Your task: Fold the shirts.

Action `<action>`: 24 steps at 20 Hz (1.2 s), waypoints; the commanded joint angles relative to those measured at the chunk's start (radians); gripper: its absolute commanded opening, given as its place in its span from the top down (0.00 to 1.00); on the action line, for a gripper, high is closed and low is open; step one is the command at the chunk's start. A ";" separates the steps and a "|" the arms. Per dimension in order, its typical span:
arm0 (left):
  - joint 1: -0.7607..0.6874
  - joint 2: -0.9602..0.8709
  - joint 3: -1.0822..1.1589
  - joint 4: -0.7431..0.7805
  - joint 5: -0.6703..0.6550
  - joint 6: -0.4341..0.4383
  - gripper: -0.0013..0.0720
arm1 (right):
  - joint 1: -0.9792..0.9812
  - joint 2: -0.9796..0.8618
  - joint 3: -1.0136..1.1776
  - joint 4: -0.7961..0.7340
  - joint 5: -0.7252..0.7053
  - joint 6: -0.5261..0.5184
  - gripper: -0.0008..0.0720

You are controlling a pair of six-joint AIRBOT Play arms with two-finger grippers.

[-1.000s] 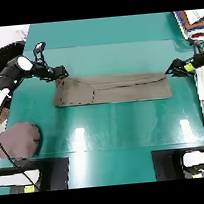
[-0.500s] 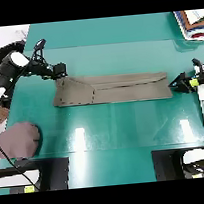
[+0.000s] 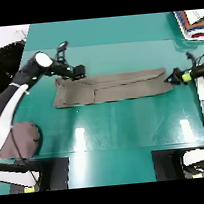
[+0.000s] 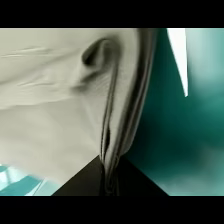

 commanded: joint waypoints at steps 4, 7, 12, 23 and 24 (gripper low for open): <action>-0.171 -0.273 0.277 -0.017 -0.034 -0.001 0.95 | 0.190 0.190 0.249 0.014 0.103 0.120 0.97; -0.222 -0.358 0.349 -0.029 -0.061 -0.001 0.95 | 0.331 0.209 0.358 0.040 0.100 0.142 0.97; -0.241 -0.368 0.351 -0.029 -0.063 -0.001 0.95 | 0.489 0.179 0.499 0.092 0.064 0.153 0.97; 0.045 -0.162 0.378 0.075 -0.245 0.003 0.95 | 0.795 0.014 0.548 0.227 -0.127 0.066 0.97; 0.106 -0.108 0.378 0.076 -0.262 0.031 0.95 | 0.835 -0.019 0.549 0.276 -0.161 0.045 0.97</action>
